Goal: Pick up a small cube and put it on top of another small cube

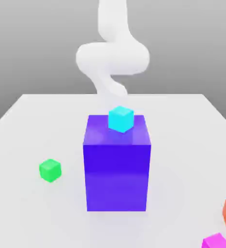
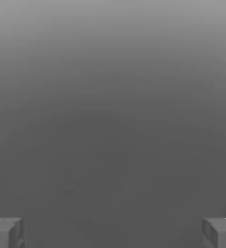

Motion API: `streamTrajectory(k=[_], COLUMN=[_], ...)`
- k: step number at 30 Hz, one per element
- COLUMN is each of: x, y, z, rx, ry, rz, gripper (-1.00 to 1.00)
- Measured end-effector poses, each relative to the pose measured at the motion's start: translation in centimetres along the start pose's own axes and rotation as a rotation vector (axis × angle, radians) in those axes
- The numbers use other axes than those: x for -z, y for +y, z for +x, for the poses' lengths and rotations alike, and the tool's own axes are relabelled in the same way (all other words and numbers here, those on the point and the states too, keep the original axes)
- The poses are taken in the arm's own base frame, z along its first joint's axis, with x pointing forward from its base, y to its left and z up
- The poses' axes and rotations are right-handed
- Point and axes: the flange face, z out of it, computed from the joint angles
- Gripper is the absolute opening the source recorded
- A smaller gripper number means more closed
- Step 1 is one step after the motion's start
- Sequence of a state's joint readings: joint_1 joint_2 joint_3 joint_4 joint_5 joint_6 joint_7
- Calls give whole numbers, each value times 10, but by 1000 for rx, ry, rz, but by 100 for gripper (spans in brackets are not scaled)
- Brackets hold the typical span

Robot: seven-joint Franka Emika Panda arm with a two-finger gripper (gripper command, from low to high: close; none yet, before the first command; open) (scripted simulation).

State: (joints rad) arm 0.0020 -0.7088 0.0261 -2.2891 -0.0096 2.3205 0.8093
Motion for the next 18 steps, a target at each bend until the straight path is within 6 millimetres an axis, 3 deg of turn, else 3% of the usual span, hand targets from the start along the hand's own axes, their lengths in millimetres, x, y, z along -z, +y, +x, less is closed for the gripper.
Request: streamTrajectory(k=[9, 18], x=[-150, -289], y=[-39, -49], z=[-44, -130], rx=[100, 208], ry=[-152, -321], rz=[-149, -267], gripper=[0, 0])
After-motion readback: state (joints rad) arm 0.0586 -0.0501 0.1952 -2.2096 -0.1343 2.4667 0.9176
